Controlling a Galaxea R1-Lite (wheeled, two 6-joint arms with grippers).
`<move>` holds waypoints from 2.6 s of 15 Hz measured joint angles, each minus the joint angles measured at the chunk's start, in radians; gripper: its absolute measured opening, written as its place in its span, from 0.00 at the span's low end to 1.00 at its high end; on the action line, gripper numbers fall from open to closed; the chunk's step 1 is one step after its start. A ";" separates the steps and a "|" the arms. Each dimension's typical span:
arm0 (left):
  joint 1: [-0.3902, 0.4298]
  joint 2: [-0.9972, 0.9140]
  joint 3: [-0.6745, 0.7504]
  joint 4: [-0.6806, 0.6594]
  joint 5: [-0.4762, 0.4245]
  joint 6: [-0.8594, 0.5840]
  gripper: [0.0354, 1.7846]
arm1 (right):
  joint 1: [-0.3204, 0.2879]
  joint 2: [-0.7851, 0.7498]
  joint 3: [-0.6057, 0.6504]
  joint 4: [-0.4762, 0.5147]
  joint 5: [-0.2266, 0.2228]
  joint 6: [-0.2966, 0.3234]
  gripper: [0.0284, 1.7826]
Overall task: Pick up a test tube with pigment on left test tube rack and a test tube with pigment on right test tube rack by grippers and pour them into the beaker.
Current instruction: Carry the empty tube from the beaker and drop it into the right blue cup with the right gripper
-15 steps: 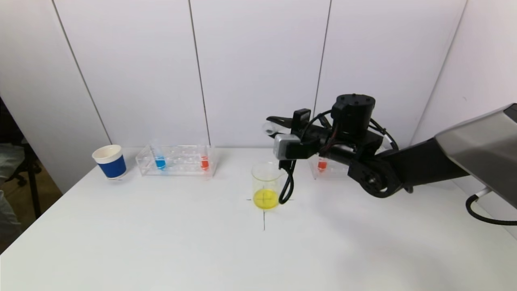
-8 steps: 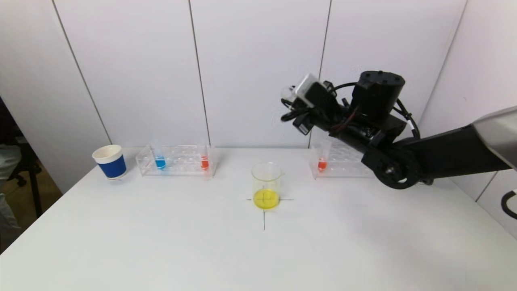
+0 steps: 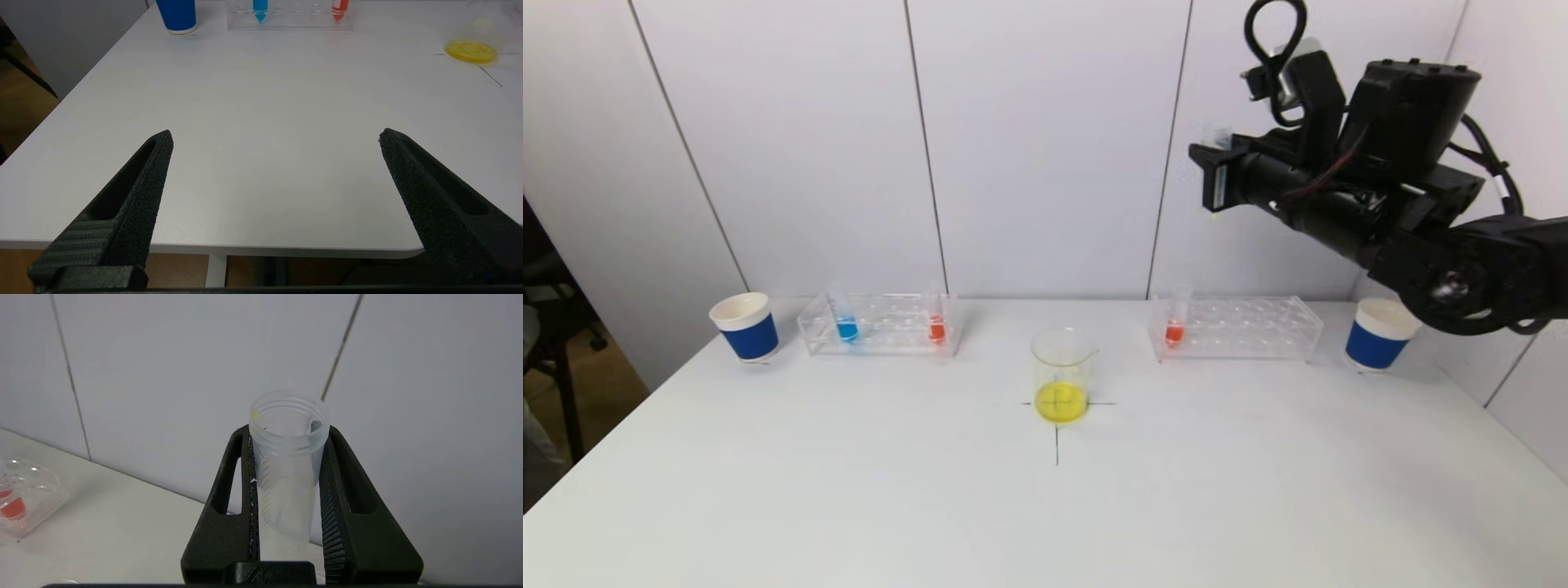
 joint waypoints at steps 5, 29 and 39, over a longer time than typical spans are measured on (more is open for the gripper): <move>0.000 0.000 0.000 0.000 0.000 0.000 0.99 | -0.172 -0.110 -0.006 0.193 -0.019 0.169 0.26; 0.000 0.000 0.000 0.000 0.000 0.000 0.99 | -0.601 0.210 0.003 0.001 0.002 0.253 0.26; 0.000 0.000 0.000 0.000 0.000 0.000 0.99 | -0.616 0.332 0.045 -0.100 0.016 0.255 0.26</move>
